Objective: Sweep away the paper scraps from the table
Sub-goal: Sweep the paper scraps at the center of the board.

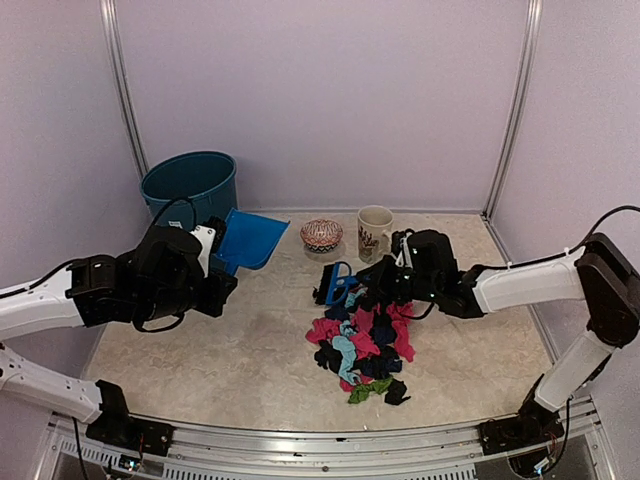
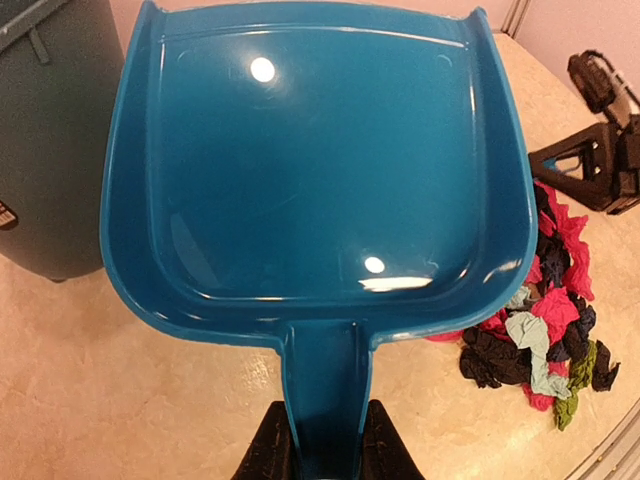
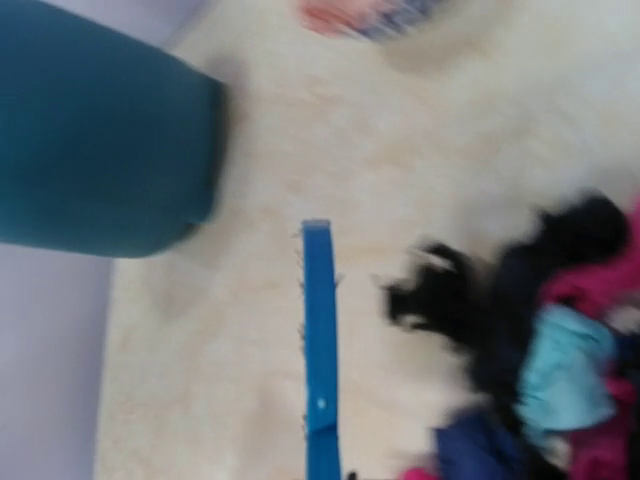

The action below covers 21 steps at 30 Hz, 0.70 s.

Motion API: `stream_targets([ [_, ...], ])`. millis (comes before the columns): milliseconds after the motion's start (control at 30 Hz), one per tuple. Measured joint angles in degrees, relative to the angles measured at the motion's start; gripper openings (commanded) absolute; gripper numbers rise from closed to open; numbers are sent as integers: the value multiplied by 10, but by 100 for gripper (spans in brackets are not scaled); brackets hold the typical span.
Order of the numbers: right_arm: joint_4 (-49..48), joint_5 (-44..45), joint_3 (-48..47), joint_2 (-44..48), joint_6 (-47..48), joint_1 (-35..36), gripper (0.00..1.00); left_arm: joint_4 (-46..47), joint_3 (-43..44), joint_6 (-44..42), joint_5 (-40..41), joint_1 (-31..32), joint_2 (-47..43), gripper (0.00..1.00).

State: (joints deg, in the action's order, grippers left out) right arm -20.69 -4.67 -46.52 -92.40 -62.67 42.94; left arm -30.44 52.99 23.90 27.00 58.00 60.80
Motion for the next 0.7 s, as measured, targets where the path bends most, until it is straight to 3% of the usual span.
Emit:
stream_targets([
  [433, 79, 49, 27, 218, 100, 1, 0, 3, -99, 111, -19, 26, 32, 0],
  [700, 150, 122, 64, 326, 138, 1, 0, 33, -119, 135, -52, 29, 116, 0],
])
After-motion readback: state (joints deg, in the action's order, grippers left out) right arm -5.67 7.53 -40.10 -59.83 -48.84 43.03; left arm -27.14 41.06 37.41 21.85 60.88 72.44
